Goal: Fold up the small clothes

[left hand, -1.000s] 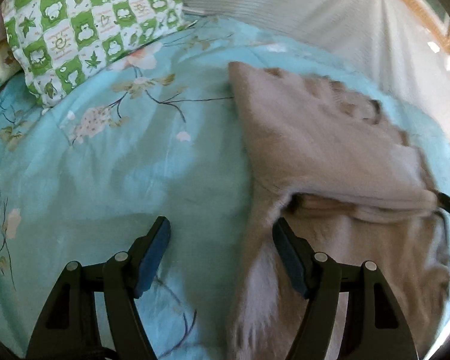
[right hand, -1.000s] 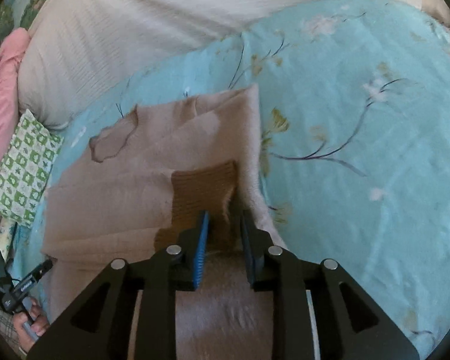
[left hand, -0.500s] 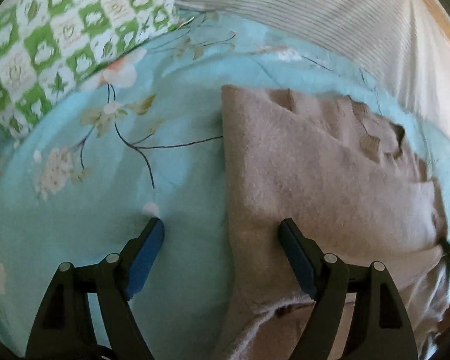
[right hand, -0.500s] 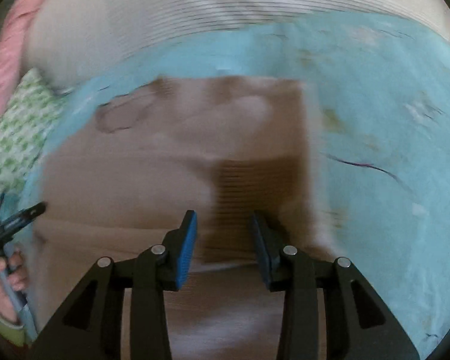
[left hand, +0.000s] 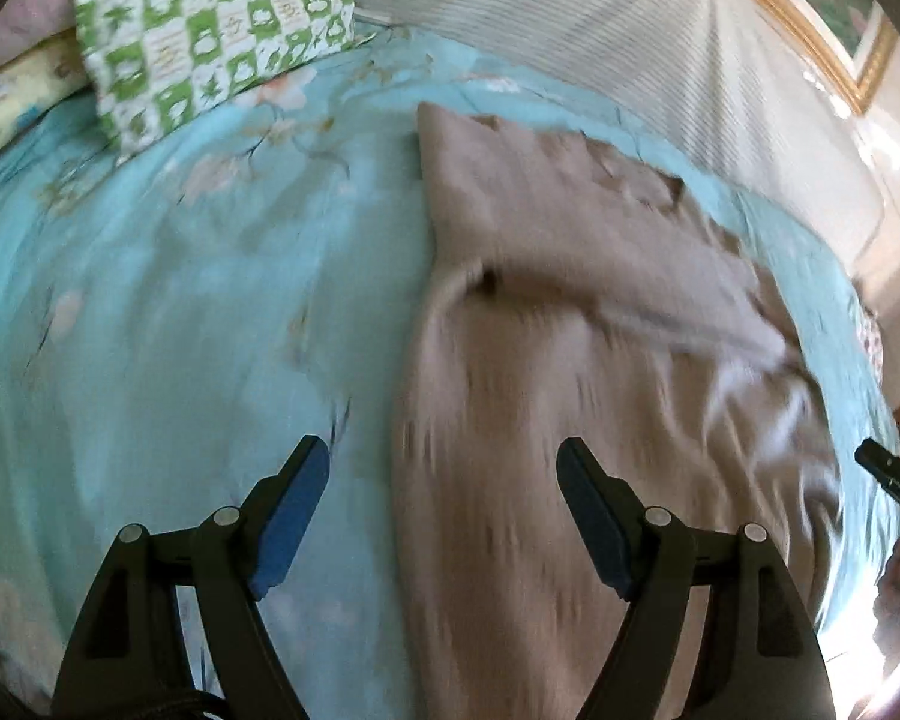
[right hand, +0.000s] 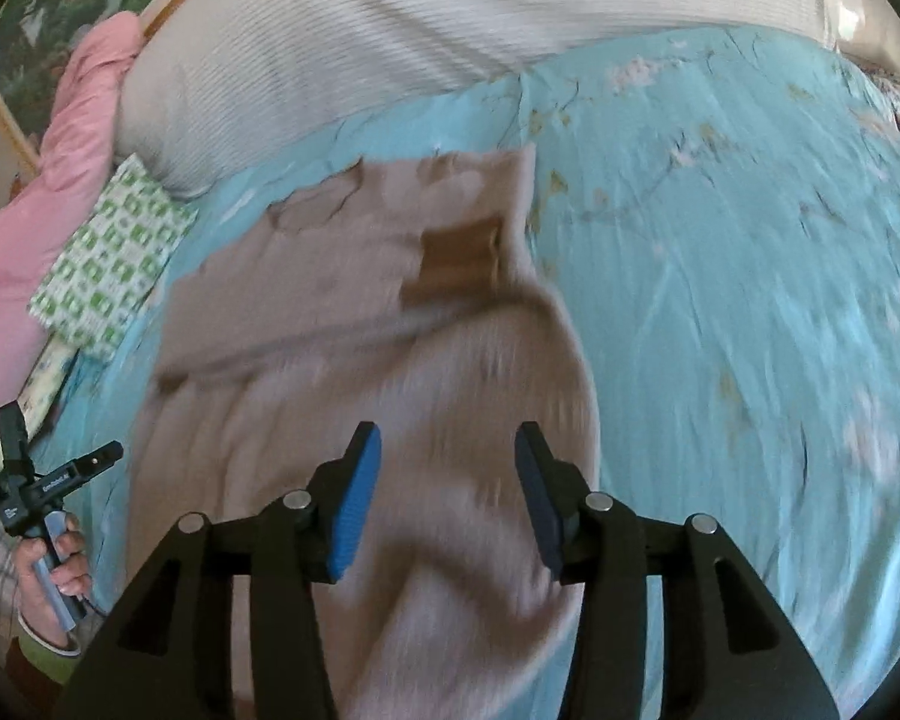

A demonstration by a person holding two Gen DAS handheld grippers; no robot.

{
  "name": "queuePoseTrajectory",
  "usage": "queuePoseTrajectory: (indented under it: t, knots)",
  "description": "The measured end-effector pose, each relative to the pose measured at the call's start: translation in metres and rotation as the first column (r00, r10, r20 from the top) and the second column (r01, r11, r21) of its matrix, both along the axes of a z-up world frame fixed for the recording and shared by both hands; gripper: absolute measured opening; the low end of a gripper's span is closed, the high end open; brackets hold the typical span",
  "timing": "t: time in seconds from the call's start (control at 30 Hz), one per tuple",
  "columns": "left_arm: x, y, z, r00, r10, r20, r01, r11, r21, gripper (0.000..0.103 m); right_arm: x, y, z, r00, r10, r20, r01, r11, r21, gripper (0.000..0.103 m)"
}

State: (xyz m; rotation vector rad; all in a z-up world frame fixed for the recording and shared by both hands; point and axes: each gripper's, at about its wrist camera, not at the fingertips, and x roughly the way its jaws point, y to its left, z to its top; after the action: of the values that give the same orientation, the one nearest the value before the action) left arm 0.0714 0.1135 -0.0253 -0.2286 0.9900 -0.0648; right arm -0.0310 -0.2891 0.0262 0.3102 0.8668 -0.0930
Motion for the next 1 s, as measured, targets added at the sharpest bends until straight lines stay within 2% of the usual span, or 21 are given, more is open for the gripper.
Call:
queuePoseTrajectory:
  t: [0.17, 0.27, 0.5, 0.63, 0.73, 0.83, 0.93, 1.0]
  knots:
    - [-0.062, -0.007, -0.002, 1.0, -0.018, 0.005, 0.018, 0.999, -0.029, 0.079, -0.048, 0.016, -0.015, 1.0, 0.01, -0.019, -0.01, 0.999, 0.036, 0.048]
    - [-0.099, -0.006, -0.004, 1.0, 0.008, 0.014, -0.007, 0.999, -0.033, 0.079, -0.076, 0.026, -0.017, 1.0, 0.004, -0.003, -0.004, 0.998, 0.066, 0.048]
    - [-0.166, -0.003, -0.03, 0.998, -0.007, -0.058, 0.0, 0.993, -0.12, 0.079, -0.135, 0.053, -0.046, 0.998, 0.036, -0.056, -0.027, 0.987, 0.159, 0.048]
    - [-0.182, -0.014, -0.046, 0.994, -0.048, -0.099, 0.033, 0.988, -0.151, 0.077, -0.141, 0.068, -0.063, 0.995, 0.064, -0.075, -0.048, 0.98, 0.191, 0.048]
    - [-0.185, -0.024, -0.051, 0.99, -0.087, -0.11, 0.069, 0.985, -0.161, 0.076, -0.136, 0.078, -0.066, 0.994, 0.081, -0.076, -0.066, 0.981, 0.18, 0.048]
    - [-0.183, -0.029, -0.053, 0.988, -0.111, -0.108, 0.092, 0.982, -0.162, 0.075, -0.133, 0.084, -0.062, 0.993, 0.091, -0.069, -0.079, 0.984, 0.162, 0.048]
    - [-0.178, -0.032, -0.059, 0.984, -0.129, -0.127, 0.104, 0.976, -0.191, 0.075, -0.137, 0.089, -0.049, 0.995, 0.097, -0.034, -0.093, 0.991, 0.101, 0.048]
    - [-0.175, -0.037, -0.064, 0.979, -0.146, -0.14, 0.116, 0.972, -0.203, 0.075, -0.135, 0.089, -0.044, 0.992, 0.121, -0.027, -0.118, 0.987, 0.108, 0.048]
